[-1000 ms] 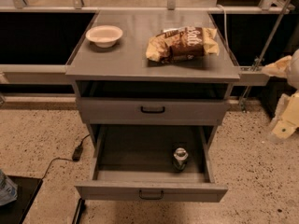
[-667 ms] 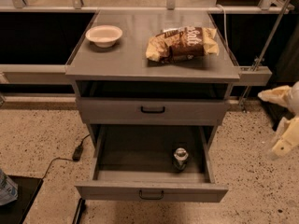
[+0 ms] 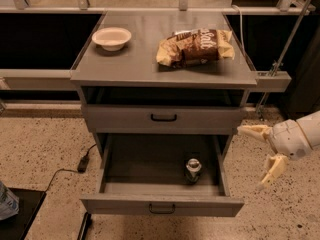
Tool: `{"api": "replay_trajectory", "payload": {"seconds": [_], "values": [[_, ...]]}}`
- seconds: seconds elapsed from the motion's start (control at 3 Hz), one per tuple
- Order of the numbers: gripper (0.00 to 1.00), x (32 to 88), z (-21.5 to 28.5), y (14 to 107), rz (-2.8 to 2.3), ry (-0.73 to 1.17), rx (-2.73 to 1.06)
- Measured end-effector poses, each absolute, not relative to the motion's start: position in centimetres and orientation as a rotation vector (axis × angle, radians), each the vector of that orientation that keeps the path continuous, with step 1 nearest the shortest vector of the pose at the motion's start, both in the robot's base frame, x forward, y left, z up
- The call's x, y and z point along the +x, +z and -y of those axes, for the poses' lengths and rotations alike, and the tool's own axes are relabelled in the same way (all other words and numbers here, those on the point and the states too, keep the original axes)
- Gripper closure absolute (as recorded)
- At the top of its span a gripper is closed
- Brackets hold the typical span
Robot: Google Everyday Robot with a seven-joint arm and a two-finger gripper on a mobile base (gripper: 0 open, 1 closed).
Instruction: Pick green can from middle drawer and place on counter
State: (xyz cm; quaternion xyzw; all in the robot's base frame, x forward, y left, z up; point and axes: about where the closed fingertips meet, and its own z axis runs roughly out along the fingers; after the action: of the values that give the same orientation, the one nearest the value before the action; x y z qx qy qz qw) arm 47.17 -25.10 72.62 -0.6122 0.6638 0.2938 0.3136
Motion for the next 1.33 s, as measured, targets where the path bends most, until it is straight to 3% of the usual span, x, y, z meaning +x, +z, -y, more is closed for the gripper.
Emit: {"api": "replay_trajectory", "payload": {"seconds": [0.67,1.33], "values": [[0.0,47.4,24.9,71.7,-1.798,0.712,-1.572],[0.0,45.7,20.9,66.4,-2.043,0.691,-1.398]]}}
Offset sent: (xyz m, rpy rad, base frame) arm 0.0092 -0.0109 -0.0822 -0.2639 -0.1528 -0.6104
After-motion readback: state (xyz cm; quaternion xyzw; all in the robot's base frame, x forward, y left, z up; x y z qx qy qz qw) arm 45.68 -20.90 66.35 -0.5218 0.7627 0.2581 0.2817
